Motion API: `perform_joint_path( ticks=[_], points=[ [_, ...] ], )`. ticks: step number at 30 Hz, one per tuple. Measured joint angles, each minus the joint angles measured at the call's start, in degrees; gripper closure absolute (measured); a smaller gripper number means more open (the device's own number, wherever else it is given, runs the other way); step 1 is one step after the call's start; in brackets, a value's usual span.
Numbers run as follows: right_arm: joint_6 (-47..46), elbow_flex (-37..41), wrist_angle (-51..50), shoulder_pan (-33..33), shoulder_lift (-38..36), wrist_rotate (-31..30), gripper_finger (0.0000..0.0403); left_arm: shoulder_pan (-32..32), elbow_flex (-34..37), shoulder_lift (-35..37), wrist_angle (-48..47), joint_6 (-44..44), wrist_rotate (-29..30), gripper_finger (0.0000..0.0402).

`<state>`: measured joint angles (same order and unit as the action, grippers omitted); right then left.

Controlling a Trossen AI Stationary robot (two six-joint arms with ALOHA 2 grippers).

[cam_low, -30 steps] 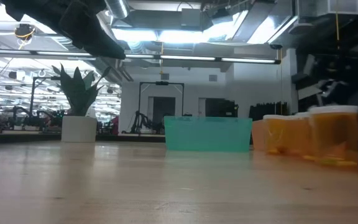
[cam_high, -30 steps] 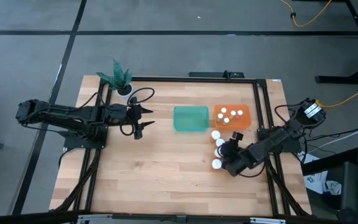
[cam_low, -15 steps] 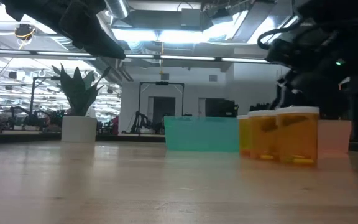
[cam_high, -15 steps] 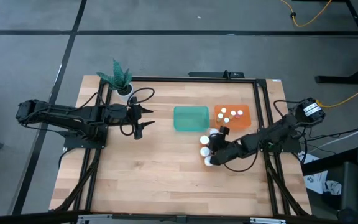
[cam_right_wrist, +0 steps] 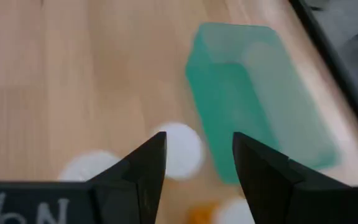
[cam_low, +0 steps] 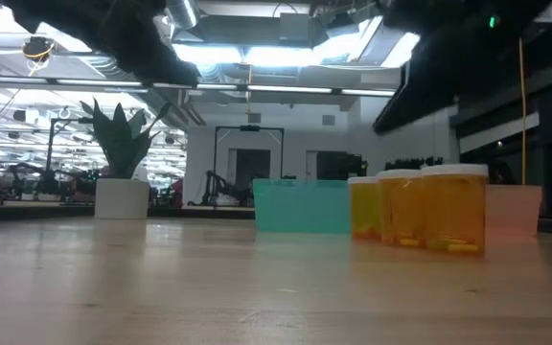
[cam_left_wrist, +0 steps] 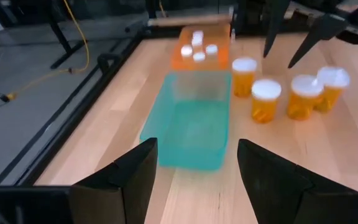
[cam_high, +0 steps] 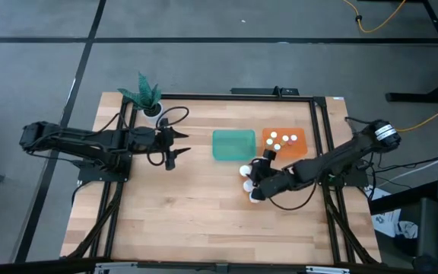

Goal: Pick and place medicine bottles into bin by pill shape (circle, oval)
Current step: Put the orange pill bottle into the green bin

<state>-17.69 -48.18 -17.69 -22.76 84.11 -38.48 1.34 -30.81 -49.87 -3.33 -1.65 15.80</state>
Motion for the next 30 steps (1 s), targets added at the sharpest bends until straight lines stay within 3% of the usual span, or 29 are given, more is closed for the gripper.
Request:
perform_joint_path(
  ticks=[6,11,17,24,30],
  points=[
    [-4.5,-9.5,-27.8,-0.4,-6.8,-0.9,0.0218,0.0,-0.2,-7.8,17.4,-0.4,-4.1,0.0188],
    [-18.1,-10.4,-41.5,-2.5,-15.4,-0.7,0.0218,-0.3,-3.5,-20.4,19.1,2.7,-4.3,0.0188],
    [-26.3,-5.9,-43.2,-6.9,-22.6,6.9,0.0218,-2.5,-16.2,-36.0,16.4,2.6,-6.0,0.0188],
    [-31.7,1.3,-41.0,-10.1,-23.9,11.3,0.0218,-4.7,-29.9,-49.2,9.5,2.9,-12.9,0.0188],
    [-33.6,8.3,-34.7,-10.4,-23.6,15.2,0.0218,-5.7,-34.9,-56.9,7.7,3.4,-11.6,0.0188]
  ],
)
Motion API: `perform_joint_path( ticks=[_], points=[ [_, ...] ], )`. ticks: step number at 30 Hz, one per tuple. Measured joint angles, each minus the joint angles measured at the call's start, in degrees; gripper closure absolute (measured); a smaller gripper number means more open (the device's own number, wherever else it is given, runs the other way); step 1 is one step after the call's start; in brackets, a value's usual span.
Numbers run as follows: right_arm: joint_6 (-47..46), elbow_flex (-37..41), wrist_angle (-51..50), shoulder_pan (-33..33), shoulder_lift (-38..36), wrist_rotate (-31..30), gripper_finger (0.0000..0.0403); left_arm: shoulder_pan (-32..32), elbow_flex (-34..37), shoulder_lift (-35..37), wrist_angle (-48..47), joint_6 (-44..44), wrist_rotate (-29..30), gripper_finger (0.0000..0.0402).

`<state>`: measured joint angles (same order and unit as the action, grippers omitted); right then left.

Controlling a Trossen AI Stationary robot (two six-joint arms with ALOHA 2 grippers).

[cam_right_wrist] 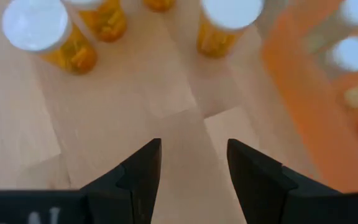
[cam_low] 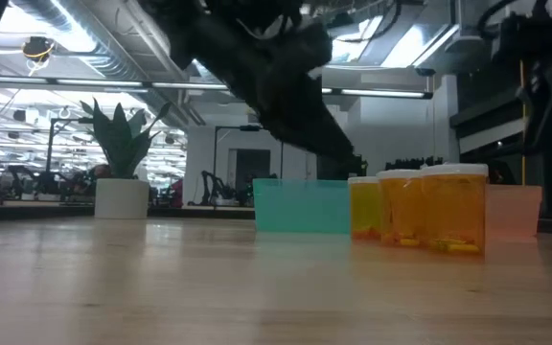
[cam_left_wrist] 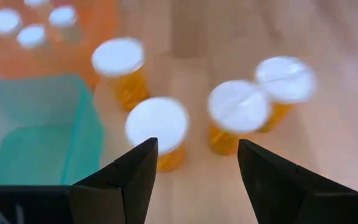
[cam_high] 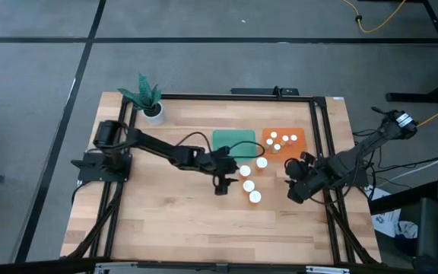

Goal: Pick and place medicine bottles into bin by pill shape (circle, oval)
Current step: Put the orange pill bottle into the green bin

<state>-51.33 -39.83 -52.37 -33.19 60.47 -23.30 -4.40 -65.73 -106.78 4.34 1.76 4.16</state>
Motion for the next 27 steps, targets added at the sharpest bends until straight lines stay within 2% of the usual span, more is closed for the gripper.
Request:
perform_joint_path(
  ticks=[5,11,16,19,27],
  points=[
    [-2.5,3.4,4.0,0.0,0.0,1.8,0.0218,0.3,-1.0,-1.7,-0.2,3.9,4.9,0.0188],
    [-2.5,4.6,5.0,0.0,0.0,2.0,0.0218,-0.2,-1.0,-1.7,0.2,-2.4,5.0,0.0188],
    [-2.5,4.6,5.1,0.0,0.0,2.0,0.0218,-0.2,-1.0,-1.6,0.3,3.2,4.2,0.0187],
    [-2.4,4.6,5.1,0.0,0.0,2.0,0.0218,1.0,-1.0,-1.6,-0.8,7.0,4.3,0.0174],
    [-2.4,4.6,5.1,0.0,0.0,2.0,0.0218,0.8,-1.0,-1.6,-1.6,8.6,2.6,0.012]
  ],
)
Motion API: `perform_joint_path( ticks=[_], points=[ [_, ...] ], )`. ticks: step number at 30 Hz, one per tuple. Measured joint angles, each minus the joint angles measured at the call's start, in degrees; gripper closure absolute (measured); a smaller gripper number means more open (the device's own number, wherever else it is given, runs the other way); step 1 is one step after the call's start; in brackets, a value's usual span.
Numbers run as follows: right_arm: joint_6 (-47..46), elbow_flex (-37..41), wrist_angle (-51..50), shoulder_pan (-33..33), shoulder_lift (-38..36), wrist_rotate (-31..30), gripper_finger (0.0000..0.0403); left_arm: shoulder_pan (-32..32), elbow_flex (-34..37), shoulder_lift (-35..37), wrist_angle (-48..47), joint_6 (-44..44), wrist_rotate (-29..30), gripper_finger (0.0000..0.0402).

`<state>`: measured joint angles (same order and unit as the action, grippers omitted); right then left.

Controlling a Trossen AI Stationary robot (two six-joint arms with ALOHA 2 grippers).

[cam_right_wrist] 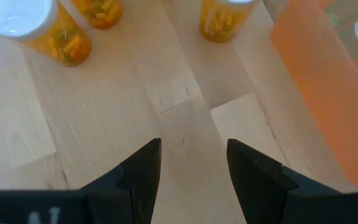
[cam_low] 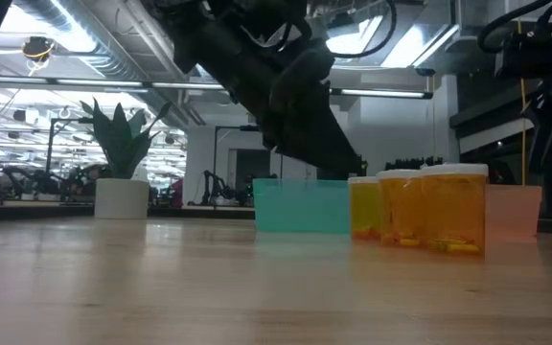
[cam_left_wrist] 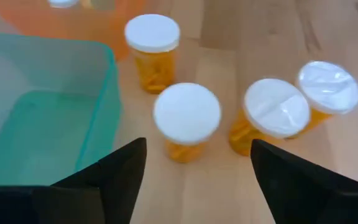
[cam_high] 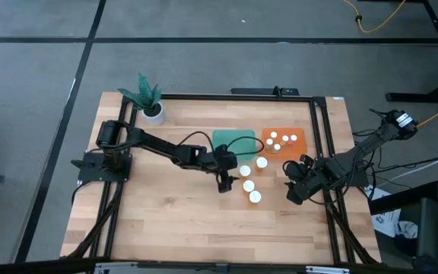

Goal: Pick and place medicine bottles into bin by pill shape (circle, oval)
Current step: Put the orange pill bottle into the green bin

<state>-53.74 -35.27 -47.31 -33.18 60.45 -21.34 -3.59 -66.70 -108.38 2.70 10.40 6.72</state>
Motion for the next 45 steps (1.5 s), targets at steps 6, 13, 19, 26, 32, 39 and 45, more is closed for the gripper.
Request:
perform_joint_path(
  ticks=[6,13,19,26,32,39,45],
  points=[
    [0.1,0.0,0.0,0.0,0.0,0.0,0.0218,-2.1,0.0,-0.1,-0.8,3.4,0.2,0.0125],
    [0.2,0.0,0.0,0.0,0.0,0.0,0.0218,-0.5,0.0,-0.1,-2.8,6.0,0.3,0.0136],
    [0.2,0.0,-0.1,0.0,0.0,0.0,0.0218,-0.7,0.2,-2.0,-2.9,6.0,-0.6,0.0143],
    [0.2,0.0,-0.1,0.0,0.0,0.5,0.0218,-0.9,-7.4,-7.5,-8.9,5.3,0.4,0.0143],
    [0.3,0.0,-0.1,-0.1,0.0,1.5,0.0218,-0.4,-13.1,-11.6,-10.8,2.1,1.3,0.0143],
    [0.4,0.0,-0.3,-0.1,0.0,1.5,0.0218,-0.4,-17.5,-14.4,-10.7,-0.5,1.6,0.0144],
    [1.5,0.0,-0.1,-0.1,0.0,1.5,0.0218,-0.4,-17.7,-14.4,-8.4,-0.5,1.6,0.0144]
  ],
)
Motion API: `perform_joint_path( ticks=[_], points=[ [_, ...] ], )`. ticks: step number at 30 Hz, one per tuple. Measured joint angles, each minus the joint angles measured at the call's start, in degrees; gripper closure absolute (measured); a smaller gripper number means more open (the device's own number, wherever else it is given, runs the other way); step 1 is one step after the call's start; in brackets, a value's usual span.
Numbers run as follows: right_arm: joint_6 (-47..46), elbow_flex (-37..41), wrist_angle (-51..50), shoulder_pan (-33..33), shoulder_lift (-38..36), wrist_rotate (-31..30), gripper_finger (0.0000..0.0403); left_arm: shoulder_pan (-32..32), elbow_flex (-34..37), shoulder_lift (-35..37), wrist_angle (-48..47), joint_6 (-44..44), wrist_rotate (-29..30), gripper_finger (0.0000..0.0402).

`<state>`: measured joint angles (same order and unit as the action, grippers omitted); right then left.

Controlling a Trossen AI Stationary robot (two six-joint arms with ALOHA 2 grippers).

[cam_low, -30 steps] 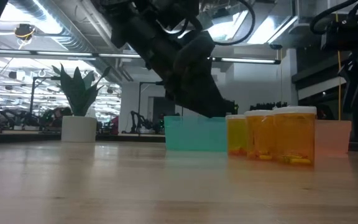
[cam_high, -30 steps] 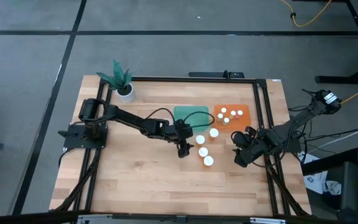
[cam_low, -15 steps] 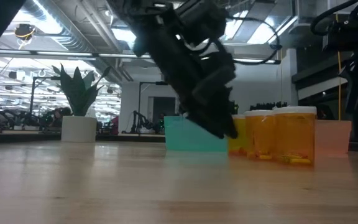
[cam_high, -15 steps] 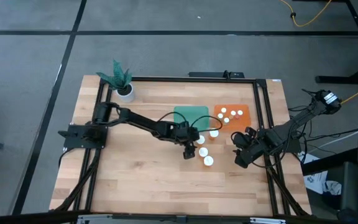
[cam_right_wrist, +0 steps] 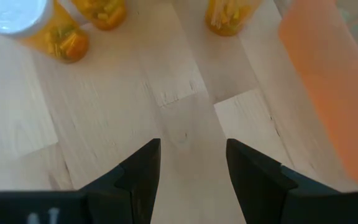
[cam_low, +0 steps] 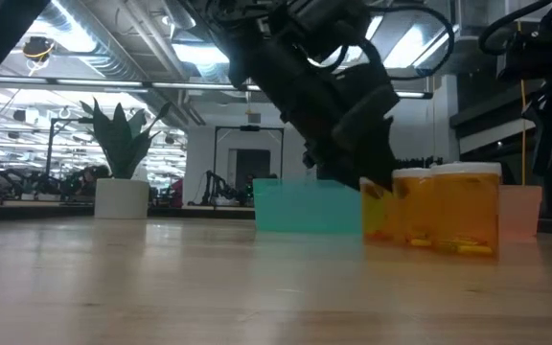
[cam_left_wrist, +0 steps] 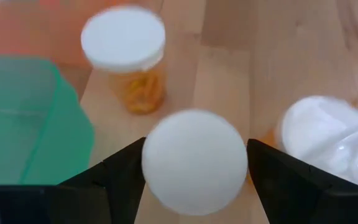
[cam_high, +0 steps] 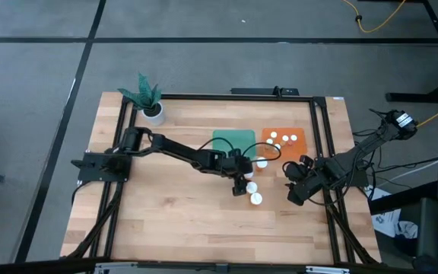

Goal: Pick and place medicine bottles into bin by pill shape (circle, oval)
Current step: Put the orange pill bottle into the green bin

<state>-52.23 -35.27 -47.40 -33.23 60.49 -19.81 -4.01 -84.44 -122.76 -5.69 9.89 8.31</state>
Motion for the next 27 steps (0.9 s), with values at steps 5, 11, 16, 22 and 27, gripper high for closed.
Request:
perform_joint_path(
  ticks=[5,11,16,22,27],
  points=[
    [0.0,0.0,0.0,0.0,0.0,0.0,0.0218,0.0,0.0,0.0,0.3,0.0,0.0,0.0144],
    [-0.1,0.0,0.0,0.0,0.0,0.0,0.0218,0.0,0.0,0.0,1.5,0.0,0.4,0.0148],
    [0.0,0.0,0.0,0.0,0.0,0.0,0.0218,0.0,0.0,0.0,1.4,0.0,1.6,0.0196],
    [0.0,0.0,0.0,0.0,0.0,0.0,0.0218,-0.1,0.0,1.2,0.4,0.0,0.6,0.0218],
    [-0.1,0.0,-0.1,0.0,0.0,0.0,0.0218,-0.1,0.1,8.6,-3.3,-0.2,3.6,0.0218]
  ],
)
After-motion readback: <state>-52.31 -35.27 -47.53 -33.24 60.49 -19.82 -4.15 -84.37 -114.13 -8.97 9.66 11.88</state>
